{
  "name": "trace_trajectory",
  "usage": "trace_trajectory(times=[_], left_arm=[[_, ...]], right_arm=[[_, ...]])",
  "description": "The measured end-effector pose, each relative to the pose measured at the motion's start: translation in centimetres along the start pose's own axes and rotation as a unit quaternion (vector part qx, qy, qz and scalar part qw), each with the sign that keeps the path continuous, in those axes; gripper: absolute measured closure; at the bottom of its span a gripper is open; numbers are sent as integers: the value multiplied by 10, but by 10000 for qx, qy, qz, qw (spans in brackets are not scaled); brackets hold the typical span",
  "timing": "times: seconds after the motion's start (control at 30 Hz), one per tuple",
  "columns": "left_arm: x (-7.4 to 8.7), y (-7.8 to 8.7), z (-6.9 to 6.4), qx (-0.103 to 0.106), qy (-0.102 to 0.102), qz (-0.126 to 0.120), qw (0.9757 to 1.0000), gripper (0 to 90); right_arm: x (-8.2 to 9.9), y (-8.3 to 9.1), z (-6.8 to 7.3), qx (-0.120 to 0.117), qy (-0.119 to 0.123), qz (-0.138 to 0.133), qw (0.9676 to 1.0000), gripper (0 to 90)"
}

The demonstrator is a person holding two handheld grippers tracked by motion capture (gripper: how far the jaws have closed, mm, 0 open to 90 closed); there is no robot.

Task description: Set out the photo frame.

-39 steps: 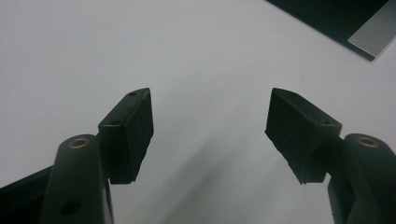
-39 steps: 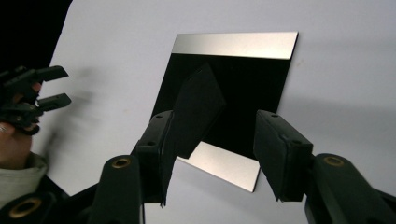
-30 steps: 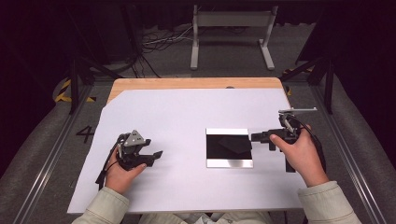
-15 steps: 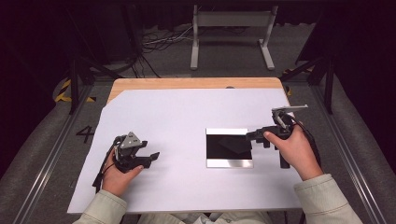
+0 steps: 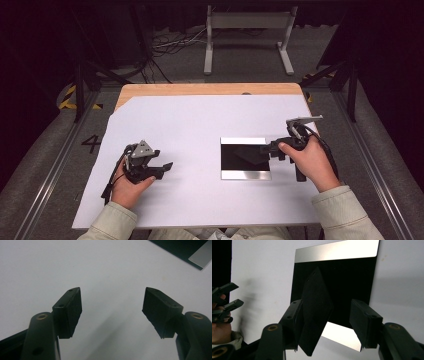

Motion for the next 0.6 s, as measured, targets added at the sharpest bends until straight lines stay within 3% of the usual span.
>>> trace_trajectory(times=[0.6], left_arm=[[0,0,0,-2,6,-4,10000,323]], right_arm=[[-3,-23,2,-318,10,441,9985,535]])
Point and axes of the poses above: each handheld gripper's, and its own axes: y roughly backward along the jaws, x roughly out of its underside, z roughly to its left, the point moved 4 cm from there along -y, roughly forward along the jaws, and after that the axes turned 10 degrees about y, right-handed, at the moved point
